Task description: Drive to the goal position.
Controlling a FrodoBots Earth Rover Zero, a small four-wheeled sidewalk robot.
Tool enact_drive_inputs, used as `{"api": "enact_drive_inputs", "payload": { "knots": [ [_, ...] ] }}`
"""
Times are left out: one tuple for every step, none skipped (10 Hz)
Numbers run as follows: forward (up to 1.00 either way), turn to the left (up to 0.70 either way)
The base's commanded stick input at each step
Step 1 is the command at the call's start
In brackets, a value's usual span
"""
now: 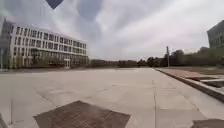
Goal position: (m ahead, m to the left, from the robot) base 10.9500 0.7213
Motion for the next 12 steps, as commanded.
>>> {"api": "enact_drive_inputs", "payload": {
  "knots": [
    [0.5,0.0],
    [0.5,0.0],
    [0.5,0.0],
    [0.5,0.0],
    [0.5,0.0],
    [0.5,0.0],
    [0.5,0.0],
    [0.5,0.0],
    [0.5,0.0],
    [0.5,0.0],
    [0.5,0.0],
    [0.5,0.0]
  ]
}}
